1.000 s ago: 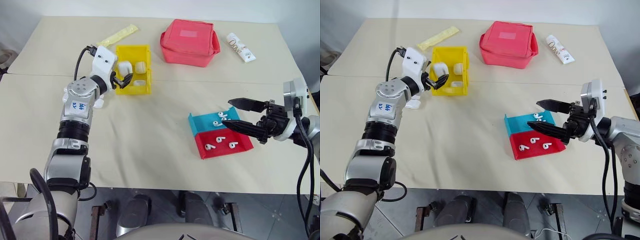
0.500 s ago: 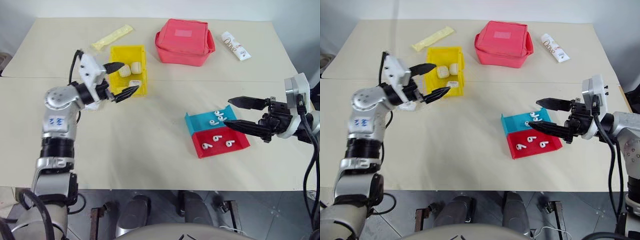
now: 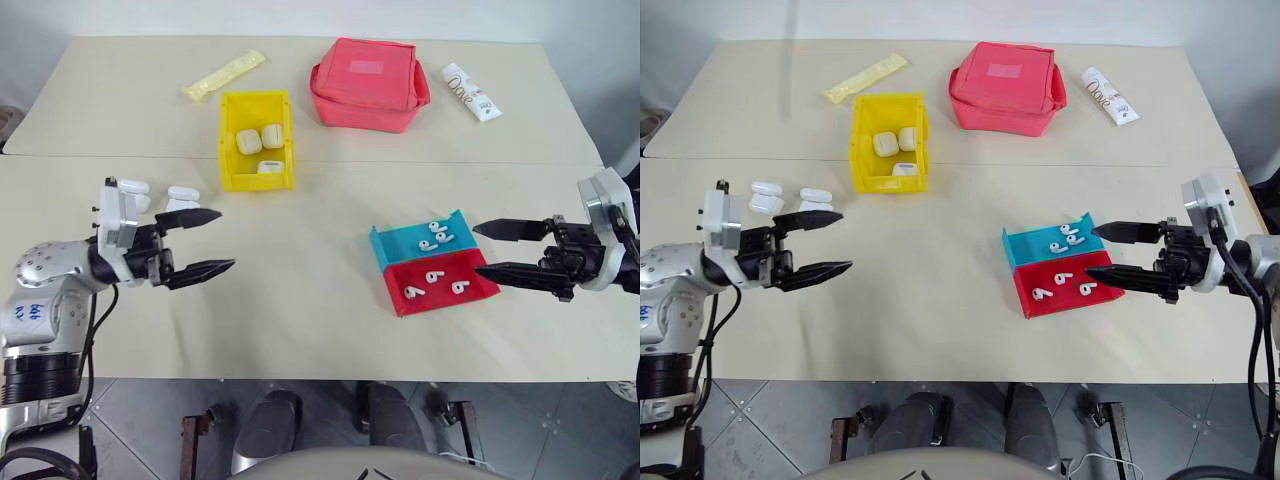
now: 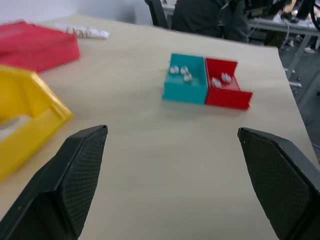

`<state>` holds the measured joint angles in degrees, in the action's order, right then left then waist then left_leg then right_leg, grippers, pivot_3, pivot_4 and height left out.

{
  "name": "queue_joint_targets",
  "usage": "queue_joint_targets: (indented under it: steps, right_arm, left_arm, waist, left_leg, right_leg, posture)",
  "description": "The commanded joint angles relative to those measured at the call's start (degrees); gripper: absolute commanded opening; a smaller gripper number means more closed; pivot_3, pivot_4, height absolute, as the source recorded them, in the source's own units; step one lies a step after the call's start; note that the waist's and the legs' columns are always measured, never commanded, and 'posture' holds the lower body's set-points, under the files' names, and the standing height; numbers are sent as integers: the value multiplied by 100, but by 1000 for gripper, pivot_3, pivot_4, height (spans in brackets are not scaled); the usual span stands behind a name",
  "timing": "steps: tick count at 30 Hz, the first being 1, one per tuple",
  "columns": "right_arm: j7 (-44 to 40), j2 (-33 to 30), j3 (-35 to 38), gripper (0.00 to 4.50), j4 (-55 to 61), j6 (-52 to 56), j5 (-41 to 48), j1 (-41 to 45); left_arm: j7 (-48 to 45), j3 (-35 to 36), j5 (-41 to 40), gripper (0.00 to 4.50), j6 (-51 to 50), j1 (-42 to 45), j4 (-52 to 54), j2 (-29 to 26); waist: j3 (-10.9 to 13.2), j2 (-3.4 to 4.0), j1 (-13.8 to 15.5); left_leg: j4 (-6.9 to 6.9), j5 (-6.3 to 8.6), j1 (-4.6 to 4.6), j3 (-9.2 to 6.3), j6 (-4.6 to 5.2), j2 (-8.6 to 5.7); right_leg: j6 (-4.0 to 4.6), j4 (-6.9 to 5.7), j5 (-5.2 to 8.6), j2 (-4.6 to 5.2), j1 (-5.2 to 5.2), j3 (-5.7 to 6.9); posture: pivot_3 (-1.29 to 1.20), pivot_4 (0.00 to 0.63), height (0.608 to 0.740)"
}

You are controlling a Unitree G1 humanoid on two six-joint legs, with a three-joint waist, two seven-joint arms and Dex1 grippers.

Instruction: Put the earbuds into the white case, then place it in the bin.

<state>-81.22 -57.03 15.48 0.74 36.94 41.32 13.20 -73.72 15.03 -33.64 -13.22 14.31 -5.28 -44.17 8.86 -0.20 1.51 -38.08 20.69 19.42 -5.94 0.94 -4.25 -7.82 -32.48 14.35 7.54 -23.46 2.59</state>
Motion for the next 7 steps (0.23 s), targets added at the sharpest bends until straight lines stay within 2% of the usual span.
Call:
queue_joint_targets:
  steps: [1, 7]
  right_arm:
    - [-240, -117, 110, 4500, -167, -311, -138, -92]
    - [-332, -136, 133, 4500, -321, -423, -270, -132]
  left_arm:
    - [-224, 315, -26, 4435, 168, -135, -186, -240]
    - [-305, 413, -5, 4435, 257, -48, -474, -382]
  waist:
    - [0, 4, -7]
    - [3, 12, 0]
  left_leg:
    - [1, 1, -1, 1, -1, 2]
    - [2, 2, -6, 4, -1, 1]
  right_leg:
    - [1, 0, 1, -1, 0, 1]
    - [2, -1, 1, 0, 1, -2]
  posture:
    - [0, 150, 740]
    - [0, 150, 740]
